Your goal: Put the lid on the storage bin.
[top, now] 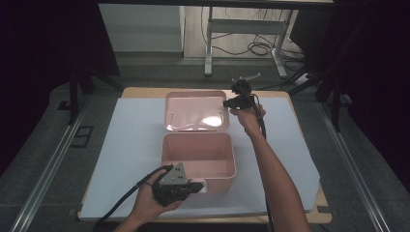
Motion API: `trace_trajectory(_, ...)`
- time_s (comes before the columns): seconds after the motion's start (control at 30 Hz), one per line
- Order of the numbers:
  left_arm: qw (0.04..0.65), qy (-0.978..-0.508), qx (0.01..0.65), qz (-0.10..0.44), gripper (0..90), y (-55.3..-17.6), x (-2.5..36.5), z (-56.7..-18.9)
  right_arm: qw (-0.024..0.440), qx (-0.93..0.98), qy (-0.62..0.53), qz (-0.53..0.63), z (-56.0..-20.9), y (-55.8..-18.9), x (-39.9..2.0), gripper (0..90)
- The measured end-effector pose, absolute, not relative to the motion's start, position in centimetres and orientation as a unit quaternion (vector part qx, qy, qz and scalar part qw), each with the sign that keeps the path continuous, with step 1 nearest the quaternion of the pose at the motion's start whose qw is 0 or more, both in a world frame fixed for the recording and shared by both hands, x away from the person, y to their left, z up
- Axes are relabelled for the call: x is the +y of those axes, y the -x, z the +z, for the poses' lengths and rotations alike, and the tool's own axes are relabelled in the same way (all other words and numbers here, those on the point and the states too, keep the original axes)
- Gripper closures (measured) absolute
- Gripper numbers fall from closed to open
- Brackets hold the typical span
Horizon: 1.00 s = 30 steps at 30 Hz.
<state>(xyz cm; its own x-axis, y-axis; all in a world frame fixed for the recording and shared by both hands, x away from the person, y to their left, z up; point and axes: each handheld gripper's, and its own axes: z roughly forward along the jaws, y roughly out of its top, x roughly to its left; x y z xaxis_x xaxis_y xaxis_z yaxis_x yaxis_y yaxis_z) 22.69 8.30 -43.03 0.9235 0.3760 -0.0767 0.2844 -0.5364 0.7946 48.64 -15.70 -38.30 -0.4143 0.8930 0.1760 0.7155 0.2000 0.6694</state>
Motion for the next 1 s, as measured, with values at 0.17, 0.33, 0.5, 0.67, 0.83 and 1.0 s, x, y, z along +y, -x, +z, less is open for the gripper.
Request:
trace_trajectory(0.17, 0.442, -0.875, 0.188, 0.052, 90.0, -22.6, 8.3, -43.0, 0.139, 0.760, -0.518, 0.366, -37.4, -47.9, -15.9, 82.3)
trace_trajectory(0.33, 0.441, -0.876, 0.190, 0.052, 90.0, -22.6, 8.3, -43.0, 0.150, 0.755, -0.511, 0.381, -36.5, -47.1, -16.1, 83.0)
trace_trajectory(0.5, 0.441, -0.876, 0.190, 0.053, 90.0, -22.6, 8.3, -43.0, 0.161, 0.749, -0.503, 0.400, -35.7, -46.2, -16.4, 83.9)
trace_trajectory(0.67, 0.441, -0.876, 0.189, 0.053, 90.0, -22.6, 8.3, -43.0, 0.170, 0.748, -0.494, 0.409, -35.2, -45.5, -16.4, 84.3)
trace_trajectory(0.83, 0.437, -0.878, 0.186, 0.054, 90.0, -22.6, 8.3, -43.0, 0.179, 0.745, -0.490, 0.417, -34.8, -44.8, -16.6, 84.6)
trace_trajectory(1.0, 0.437, -0.878, 0.186, 0.056, 90.0, -22.6, 8.4, -43.0, 0.202, 0.742, -0.482, 0.419, -34.6, -43.9, -16.4, 84.8)
